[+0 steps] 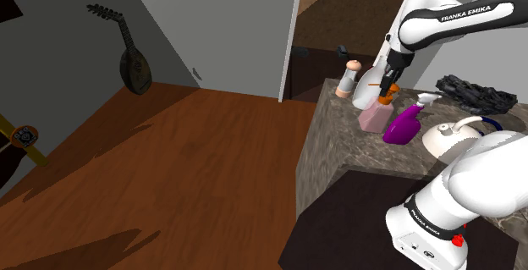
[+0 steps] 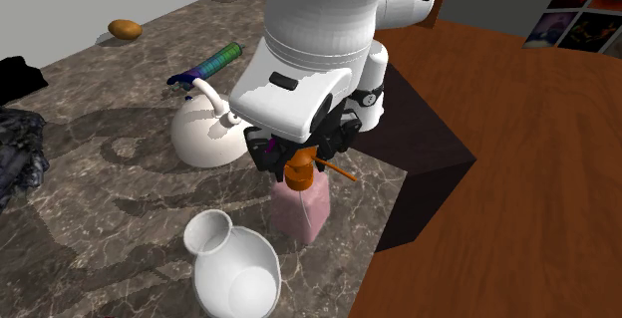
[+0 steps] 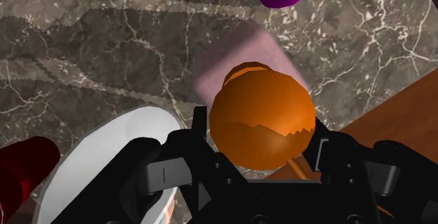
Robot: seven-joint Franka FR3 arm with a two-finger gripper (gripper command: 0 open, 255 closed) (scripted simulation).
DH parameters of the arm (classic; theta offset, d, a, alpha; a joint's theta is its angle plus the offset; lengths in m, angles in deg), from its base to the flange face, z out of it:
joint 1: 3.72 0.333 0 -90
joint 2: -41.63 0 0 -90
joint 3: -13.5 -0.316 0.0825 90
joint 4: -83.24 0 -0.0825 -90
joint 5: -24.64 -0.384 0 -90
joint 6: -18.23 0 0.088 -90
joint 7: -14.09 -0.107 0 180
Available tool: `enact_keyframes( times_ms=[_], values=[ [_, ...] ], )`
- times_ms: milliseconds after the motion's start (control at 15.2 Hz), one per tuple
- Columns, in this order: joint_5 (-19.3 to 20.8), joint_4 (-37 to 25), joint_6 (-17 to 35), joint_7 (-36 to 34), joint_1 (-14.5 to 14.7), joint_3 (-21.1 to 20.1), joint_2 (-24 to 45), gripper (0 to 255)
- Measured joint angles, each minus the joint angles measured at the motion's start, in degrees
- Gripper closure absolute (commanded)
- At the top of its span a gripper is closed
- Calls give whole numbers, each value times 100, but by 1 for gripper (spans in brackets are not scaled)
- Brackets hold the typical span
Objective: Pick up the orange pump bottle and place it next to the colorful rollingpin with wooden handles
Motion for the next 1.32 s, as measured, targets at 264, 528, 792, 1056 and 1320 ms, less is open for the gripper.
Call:
enact_keyframes(
  times_ms=[264, 528, 792, 1056, 1320],
  values=[
    [-10, -61, -107, 2, 3, -26, -46, 255],
    [-27, -236, -435, 22, -3, -98, -201, 255],
    [-67, -461, -749, 43, 10, -166, -290, 255],
    [-105, -716, -1069, 83, 20, -222, -359, 255],
    [-142, -988, -1404, 127, 28, -281, -427, 255]
  ],
)
